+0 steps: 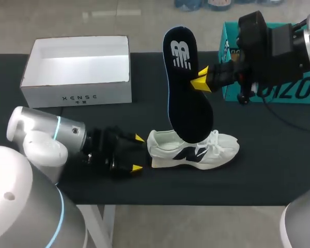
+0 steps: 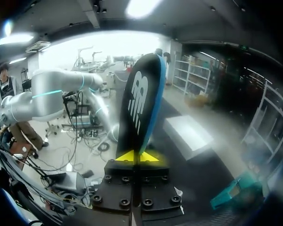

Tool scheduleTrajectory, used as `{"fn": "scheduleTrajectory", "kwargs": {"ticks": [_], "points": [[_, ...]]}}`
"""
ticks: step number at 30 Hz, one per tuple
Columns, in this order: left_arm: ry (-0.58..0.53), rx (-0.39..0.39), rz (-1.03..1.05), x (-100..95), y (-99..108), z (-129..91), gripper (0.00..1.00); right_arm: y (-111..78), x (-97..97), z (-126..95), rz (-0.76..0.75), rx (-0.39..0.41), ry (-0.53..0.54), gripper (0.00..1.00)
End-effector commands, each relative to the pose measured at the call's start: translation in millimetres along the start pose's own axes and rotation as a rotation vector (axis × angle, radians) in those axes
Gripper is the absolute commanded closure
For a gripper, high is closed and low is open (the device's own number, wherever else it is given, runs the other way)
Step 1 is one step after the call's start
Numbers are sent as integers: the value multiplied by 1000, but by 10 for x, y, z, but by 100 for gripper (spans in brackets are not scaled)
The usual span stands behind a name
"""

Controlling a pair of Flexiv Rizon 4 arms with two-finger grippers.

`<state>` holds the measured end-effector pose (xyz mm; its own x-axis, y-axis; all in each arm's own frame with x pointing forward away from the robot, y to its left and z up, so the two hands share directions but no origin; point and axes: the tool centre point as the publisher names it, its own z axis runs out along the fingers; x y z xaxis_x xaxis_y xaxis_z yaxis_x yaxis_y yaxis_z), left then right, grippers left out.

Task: Take the shoe out of the shoebox, open the shoe tongue, remove and reinsert the insole, then place the shoe into the shoebox

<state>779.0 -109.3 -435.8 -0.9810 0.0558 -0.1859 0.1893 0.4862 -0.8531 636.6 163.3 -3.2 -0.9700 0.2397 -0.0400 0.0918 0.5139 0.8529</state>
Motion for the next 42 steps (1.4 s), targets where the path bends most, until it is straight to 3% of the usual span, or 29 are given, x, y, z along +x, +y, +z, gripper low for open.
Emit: {"fn": "scheduleTrajectory", "kwargs": {"ticks": [1,7,15,26,42], "points": [[42,-213,10,-39,-183,-386,0,19,-21,35,1,3,3,100],[66,-385,0,-97,-456,-685,0,19,-21,35,1,3,3,100],[126,-534,1,-112,-613,-730,0,19,-21,35,1,3,3,100],[155,-538,37,-113,-773,-602,0,19,-21,35,1,3,3,100],[102,-564,58,-165,-924,-562,0,19,-21,35,1,3,3,100]]}}
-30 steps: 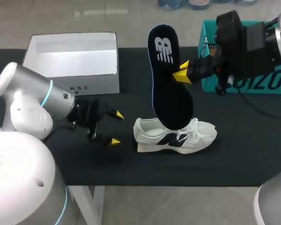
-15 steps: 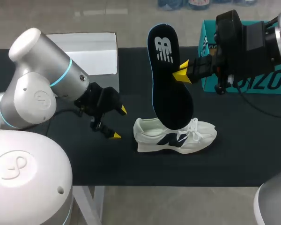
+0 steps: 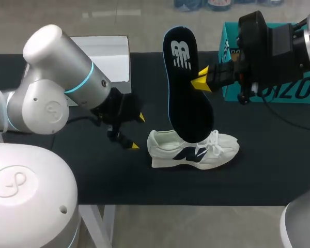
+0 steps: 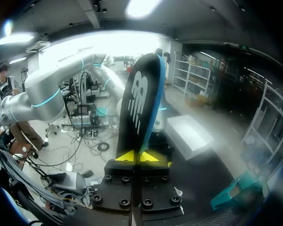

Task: Take the shoe out of the shoebox, open the shoe tongue, remove and reinsert the insole, then place the shoe into the shoebox

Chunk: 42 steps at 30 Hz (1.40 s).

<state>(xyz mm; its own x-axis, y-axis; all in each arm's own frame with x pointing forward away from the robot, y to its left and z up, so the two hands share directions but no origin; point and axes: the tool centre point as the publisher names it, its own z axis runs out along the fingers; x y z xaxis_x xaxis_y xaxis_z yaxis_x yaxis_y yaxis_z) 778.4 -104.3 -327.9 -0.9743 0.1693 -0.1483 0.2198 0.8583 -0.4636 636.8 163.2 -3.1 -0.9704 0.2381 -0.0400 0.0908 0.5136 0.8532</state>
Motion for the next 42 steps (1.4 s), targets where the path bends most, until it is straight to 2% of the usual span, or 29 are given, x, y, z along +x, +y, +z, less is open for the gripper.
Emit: {"fn": "scheduleTrajectory", "kwargs": {"ticks": [1,8,16,27,30,39,42], "points": [[-5,-20,-1,25,-29,-4,0,19,-18,35,1,3,2,100],[-5,-20,-1,25,-29,-4,0,19,-18,35,1,3,2,100],[-5,-20,-1,25,-29,-4,0,129,-10,-147,-15,34,-17,100],[-5,-20,-1,25,-29,-4,0,175,92,-329,-18,59,-35,100],[-5,-20,-1,25,-29,-4,0,175,105,-340,12,93,-49,100],[-5,-20,-1,25,-29,-4,0,175,105,-340,12,93,-49,100],[-18,-14,25,-62,-153,-36,0,175,105,-340,12,93,-49,100]]}}
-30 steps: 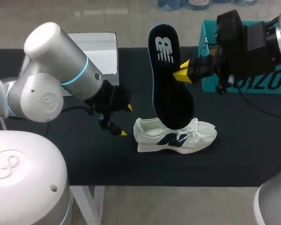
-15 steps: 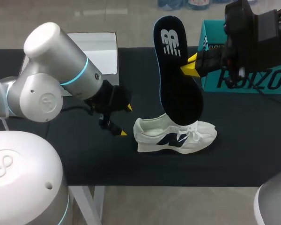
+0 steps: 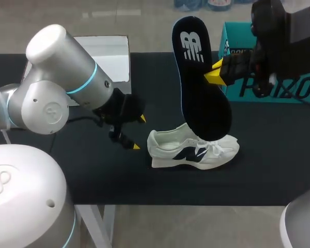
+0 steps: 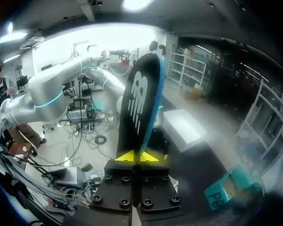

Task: Take the shoe out of the shoebox, open the shoe tongue, remove and reinsert the insole, then place the shoe into the shoebox

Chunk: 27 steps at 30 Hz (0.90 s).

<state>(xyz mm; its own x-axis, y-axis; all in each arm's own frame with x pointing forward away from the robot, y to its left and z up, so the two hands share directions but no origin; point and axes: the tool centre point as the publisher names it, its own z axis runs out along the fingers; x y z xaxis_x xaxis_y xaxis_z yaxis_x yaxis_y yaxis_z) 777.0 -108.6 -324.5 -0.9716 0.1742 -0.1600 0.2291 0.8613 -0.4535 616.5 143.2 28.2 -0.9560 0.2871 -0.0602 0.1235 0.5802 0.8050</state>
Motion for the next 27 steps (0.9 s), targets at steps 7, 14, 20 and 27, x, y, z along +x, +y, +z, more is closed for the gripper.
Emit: {"fn": "scheduleTrajectory", "kwargs": {"ticks": [7,14,20,27], "points": [[-42,2,77,-307,-408,-106,0,32,-30,33,0,5,4,100],[-47,30,94,-502,-672,132,0,32,-30,33,0,5,4,100],[-32,1,101,-630,-744,520,0,32,-30,33,0,5,4,100],[33,-22,96,-668,-790,866,0,32,-30,33,0,5,4,100]]}}
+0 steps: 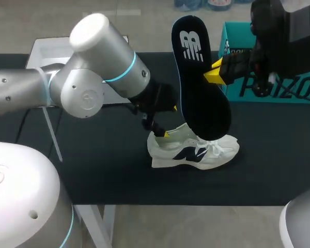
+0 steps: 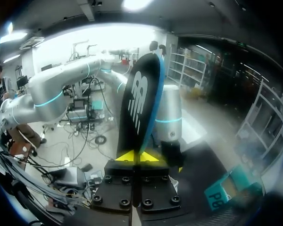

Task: Take the shoe out of the shoebox, open the shoe tongue, remove and reinsert the insole, then place the shoe into the shoebox

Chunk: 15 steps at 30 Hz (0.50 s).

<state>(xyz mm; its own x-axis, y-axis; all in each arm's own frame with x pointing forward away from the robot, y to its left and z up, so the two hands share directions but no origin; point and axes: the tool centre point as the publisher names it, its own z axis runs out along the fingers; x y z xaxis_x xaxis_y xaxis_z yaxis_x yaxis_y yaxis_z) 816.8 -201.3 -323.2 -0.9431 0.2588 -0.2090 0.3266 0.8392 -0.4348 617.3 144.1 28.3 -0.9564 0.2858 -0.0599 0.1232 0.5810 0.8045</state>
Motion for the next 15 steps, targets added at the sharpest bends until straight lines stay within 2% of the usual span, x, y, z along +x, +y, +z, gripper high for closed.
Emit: {"fn": "scheduleTrajectory", "kwargs": {"ticks": [1,7,15], "points": [[42,-26,-10,-122,-60,446,0,25,-24,24,1,5,3,100],[57,-50,-57,-86,15,600,0,25,-24,24,1,5,3,100],[69,-81,-119,-16,160,624,0,25,-24,24,1,5,3,100]]}}
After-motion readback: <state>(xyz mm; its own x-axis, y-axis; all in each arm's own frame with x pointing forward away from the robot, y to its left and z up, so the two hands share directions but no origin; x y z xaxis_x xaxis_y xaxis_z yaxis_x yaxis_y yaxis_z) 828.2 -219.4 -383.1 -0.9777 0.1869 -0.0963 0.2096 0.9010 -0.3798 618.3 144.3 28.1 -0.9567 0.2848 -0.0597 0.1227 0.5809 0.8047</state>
